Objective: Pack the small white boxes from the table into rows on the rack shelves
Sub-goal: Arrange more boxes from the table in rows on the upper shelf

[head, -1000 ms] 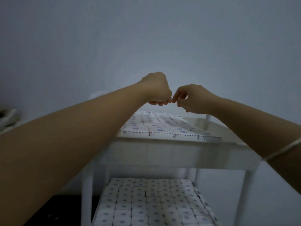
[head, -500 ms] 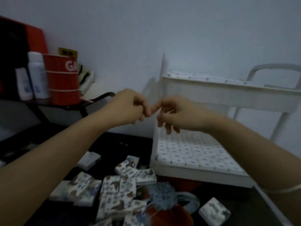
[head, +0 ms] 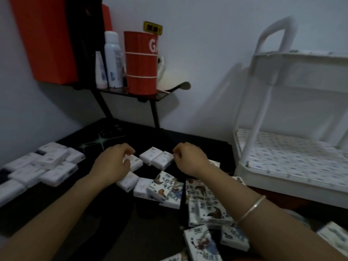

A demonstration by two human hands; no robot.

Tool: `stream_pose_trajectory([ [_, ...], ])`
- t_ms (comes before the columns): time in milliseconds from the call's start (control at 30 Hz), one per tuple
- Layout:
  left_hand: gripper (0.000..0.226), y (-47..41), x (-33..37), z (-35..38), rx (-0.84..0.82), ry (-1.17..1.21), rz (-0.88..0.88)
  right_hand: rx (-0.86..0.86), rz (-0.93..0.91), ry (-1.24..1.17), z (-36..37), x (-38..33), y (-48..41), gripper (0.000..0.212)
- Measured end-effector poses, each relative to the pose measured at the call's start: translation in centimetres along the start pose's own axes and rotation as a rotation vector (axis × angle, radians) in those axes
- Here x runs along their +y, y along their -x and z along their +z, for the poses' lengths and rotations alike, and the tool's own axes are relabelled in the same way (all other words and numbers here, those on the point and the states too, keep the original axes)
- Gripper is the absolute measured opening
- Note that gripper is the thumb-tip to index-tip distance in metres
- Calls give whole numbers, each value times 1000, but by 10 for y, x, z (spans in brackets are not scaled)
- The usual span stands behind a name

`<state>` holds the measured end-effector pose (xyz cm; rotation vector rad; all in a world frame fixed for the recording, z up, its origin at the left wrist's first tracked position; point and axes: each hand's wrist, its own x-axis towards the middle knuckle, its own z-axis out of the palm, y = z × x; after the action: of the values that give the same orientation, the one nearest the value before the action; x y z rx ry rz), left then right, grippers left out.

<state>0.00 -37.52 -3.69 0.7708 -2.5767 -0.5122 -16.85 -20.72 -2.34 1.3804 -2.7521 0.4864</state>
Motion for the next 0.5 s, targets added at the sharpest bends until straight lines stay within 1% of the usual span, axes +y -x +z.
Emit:
stream_pose_trajectory([
  [67,40,-7,-12,7,37,1,-62,-53,110,25,12,0,-16,44],
  [133,45,-15,-19,13,29,-19,-129,-132,196,6,21,-1,-27,59],
  [200,48,-23,-25,18,-21,-72,-160,-194,230,31,27,-3,-35,73],
  [267,56,-29,-29,21,-114,-39,-172,-246,220,115,30,-5,-39,80],
  [300,62,-32,-31,21,-172,29,-185,-244,216,124,31,-6,-40,80],
  [333,67,-34,-34,19,-221,96,-199,-225,218,78,32,-6,-41,77],
  [367,69,-36,-36,16,-255,137,-201,-205,226,-24,32,-5,-42,74],
  [433,69,-40,-41,11,-282,147,-173,-170,237,-293,32,-4,-41,65],
  [500,68,-41,-40,8,-265,140,-131,-128,221,-446,31,-3,-38,56],
])
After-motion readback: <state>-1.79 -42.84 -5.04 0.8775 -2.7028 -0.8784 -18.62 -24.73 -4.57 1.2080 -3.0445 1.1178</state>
